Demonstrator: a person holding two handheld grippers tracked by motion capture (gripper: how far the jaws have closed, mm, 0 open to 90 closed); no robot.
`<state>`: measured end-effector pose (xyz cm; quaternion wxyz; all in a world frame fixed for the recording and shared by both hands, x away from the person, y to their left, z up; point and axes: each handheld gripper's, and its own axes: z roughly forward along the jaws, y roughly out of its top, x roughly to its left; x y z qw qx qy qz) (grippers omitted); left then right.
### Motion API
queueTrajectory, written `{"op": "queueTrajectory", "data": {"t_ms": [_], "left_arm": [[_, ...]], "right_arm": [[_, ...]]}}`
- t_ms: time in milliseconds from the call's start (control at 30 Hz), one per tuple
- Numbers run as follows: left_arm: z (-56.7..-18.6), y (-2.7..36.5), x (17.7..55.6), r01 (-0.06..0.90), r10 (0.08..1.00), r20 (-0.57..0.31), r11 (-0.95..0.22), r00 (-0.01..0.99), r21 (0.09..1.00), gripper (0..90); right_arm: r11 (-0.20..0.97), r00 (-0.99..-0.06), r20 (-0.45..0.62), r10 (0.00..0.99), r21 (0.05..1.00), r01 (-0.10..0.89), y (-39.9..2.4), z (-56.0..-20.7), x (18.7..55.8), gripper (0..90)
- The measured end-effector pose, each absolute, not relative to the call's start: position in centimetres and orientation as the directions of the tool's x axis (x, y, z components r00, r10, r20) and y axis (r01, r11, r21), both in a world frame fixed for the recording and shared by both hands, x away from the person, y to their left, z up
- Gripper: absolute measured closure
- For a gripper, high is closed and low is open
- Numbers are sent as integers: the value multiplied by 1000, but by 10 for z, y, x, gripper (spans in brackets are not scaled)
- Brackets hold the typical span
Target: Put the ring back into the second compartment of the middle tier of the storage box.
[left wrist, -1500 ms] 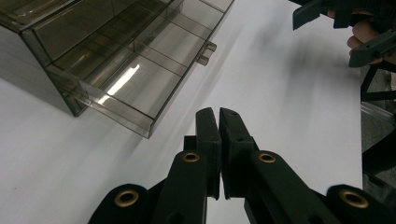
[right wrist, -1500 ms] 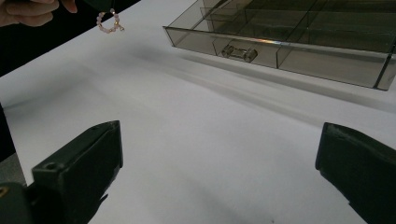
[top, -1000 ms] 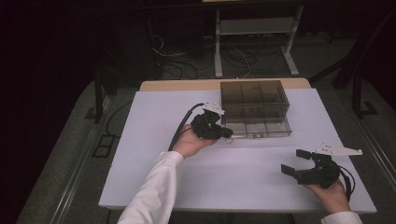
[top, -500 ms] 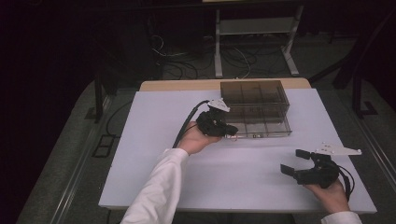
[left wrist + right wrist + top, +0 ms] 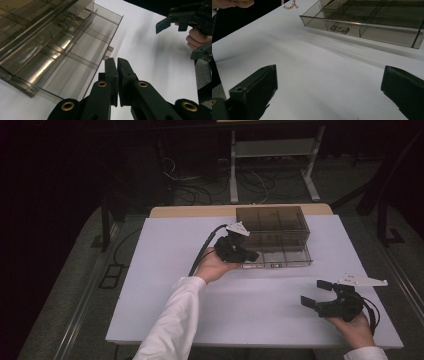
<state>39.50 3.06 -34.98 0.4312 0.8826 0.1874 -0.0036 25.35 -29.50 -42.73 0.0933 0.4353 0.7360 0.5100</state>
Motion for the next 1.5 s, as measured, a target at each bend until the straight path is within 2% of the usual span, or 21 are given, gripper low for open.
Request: {"op": "queueTrajectory", "data": {"t_ms": [1500], "left_arm": [[-340,-26,417,289,290,-138,-584,947,759,864]], "right_arm": [[95,-610,305,731,840,534,-297,-427,253,3]]}}
